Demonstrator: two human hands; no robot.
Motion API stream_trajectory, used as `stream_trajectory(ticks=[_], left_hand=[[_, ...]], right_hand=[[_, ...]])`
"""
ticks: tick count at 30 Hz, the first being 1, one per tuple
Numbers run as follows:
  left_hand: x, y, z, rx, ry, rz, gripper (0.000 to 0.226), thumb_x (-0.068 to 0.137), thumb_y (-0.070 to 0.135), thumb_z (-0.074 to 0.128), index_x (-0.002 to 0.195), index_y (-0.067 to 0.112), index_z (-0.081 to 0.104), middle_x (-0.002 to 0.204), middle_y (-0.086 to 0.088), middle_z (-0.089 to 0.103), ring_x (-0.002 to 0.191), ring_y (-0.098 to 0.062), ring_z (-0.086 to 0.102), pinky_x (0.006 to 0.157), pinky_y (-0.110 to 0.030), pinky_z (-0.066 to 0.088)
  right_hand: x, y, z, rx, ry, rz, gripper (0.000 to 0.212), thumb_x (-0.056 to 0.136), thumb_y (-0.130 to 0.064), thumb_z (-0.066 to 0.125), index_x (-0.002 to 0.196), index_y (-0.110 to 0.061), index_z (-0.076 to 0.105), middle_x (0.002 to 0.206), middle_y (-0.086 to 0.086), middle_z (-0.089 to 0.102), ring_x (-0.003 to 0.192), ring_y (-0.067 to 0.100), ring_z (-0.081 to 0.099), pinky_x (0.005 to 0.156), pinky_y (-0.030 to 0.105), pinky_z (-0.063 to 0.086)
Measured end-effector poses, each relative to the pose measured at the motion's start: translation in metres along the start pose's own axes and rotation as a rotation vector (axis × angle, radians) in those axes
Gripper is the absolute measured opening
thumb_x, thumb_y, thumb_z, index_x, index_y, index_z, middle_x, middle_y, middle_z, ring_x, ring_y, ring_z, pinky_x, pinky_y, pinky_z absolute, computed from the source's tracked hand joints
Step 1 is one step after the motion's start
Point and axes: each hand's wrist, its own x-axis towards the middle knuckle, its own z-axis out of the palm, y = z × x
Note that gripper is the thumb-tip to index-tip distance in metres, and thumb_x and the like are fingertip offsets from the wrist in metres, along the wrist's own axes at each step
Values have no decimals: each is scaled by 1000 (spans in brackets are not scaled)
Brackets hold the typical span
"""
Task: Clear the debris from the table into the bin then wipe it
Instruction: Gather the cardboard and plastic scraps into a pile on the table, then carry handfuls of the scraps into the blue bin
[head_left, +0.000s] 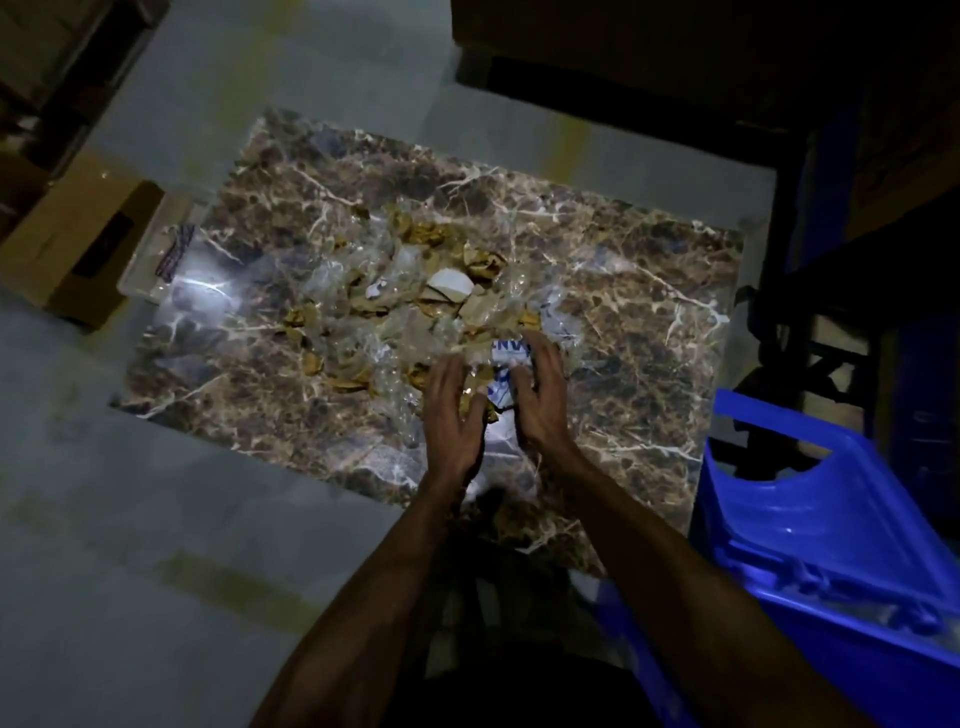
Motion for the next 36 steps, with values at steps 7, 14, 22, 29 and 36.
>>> stream_trajectory(ticks=[7, 14, 22, 29, 36], left_hand=[[19, -3, 35, -285, 50, -72, 49, 108, 5, 44, 156, -3, 33, 162, 11, 29, 150, 9, 24, 118, -14, 27], [18, 13, 29, -552, 26, -213, 44, 107, 15, 47, 151, 13, 43, 154, -3, 43, 132, 11, 47, 104, -13, 42], [24, 45, -2, -656, 104, -360, 45, 109, 20, 51, 153, 19, 46, 154, -1, 40, 130, -7, 49, 84, -3, 46], [41, 61, -23, -535, 122, -362, 20, 88, 50, 63, 104, 40, 67, 119, -5, 63, 106, -24, 66, 93, -42, 57], [40, 105, -41, -732, 146, -305, 22, 103, 24, 61, 119, 10, 64, 114, -13, 65, 97, -22, 67, 77, -28, 56]], right_hand=[[0, 19, 43, 206, 50, -26, 41, 109, -25, 50, 147, -8, 53, 153, 5, 52, 144, 20, 46, 116, 50, 41], [-15, -22, 45, 399, 81, 65, 47, 108, -26, 45, 151, -8, 47, 157, -2, 46, 146, 11, 42, 117, 32, 41], [-30, -82, 40, 381, 89, 130, 34, 105, -31, 52, 134, -17, 63, 131, -14, 62, 128, 12, 58, 110, 44, 48], [-26, -120, 39, 396, 78, 173, 31, 110, -21, 49, 139, -13, 57, 139, 4, 51, 125, 13, 55, 104, 24, 47], [-15, -145, 31, 527, 97, 142, 26, 111, -19, 47, 115, 3, 60, 107, 11, 63, 93, 11, 65, 81, 29, 51]])
